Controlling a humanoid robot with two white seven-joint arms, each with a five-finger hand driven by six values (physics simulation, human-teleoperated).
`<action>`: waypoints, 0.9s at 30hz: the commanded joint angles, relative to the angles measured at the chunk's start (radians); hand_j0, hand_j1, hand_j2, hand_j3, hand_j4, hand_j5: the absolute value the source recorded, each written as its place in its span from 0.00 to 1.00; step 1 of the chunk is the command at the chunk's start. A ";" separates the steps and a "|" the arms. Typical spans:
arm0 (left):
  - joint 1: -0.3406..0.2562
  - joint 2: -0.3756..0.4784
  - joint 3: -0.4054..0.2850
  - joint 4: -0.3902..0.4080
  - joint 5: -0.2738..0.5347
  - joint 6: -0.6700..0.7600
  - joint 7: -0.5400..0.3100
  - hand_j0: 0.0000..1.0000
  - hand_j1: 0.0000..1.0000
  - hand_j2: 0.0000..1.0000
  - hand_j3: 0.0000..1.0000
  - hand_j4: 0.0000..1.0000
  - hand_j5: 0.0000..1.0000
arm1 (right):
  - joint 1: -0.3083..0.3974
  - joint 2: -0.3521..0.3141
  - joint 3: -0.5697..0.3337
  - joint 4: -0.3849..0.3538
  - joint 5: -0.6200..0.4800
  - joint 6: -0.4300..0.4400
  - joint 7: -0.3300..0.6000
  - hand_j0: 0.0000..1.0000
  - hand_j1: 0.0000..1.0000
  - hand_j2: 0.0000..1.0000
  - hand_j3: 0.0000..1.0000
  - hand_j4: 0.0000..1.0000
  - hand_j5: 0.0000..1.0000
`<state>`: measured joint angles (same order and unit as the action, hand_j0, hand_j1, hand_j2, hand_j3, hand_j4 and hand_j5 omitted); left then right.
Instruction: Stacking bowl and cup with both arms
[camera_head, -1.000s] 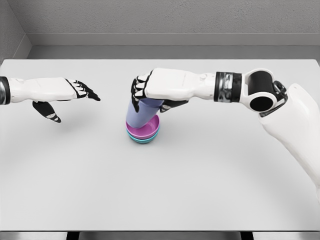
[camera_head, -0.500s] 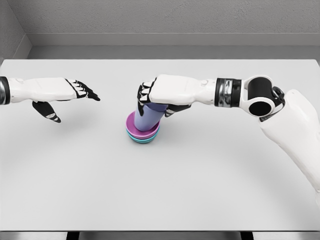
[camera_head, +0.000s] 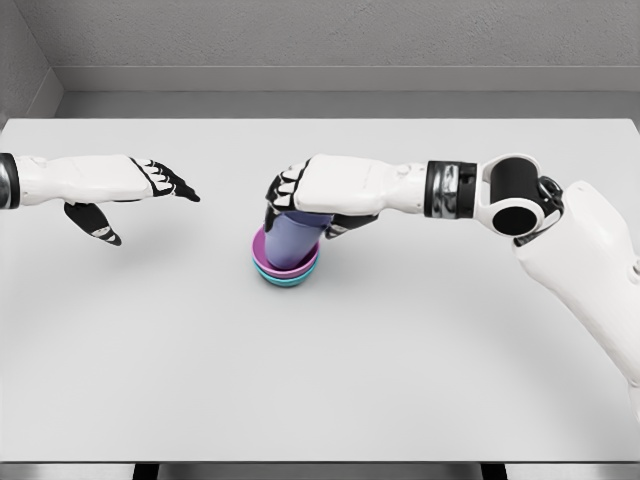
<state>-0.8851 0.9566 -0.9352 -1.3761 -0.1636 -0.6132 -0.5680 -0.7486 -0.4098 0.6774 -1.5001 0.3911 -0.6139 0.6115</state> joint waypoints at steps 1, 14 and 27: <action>0.000 0.001 0.001 0.000 0.006 0.002 0.000 1.00 1.00 1.00 1.00 1.00 1.00 | 0.002 0.000 0.001 -0.003 -0.005 0.003 -0.001 1.00 1.00 1.00 1.00 1.00 1.00; 0.000 0.002 0.001 0.002 0.006 0.002 0.000 1.00 1.00 1.00 1.00 1.00 1.00 | 0.002 -0.006 -0.163 -0.019 -0.012 0.003 -0.001 1.00 1.00 1.00 1.00 1.00 1.00; 0.037 -0.002 0.007 0.052 0.013 0.002 0.008 1.00 1.00 1.00 1.00 1.00 1.00 | 0.144 -0.124 -0.496 0.322 -0.012 0.003 -0.001 1.00 1.00 1.00 1.00 1.00 1.00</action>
<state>-0.8483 0.9524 -0.9289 -1.3254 -0.1560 -0.6131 -0.5604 -0.6044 -0.5185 0.2081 -1.2075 0.3891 -0.6140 0.6114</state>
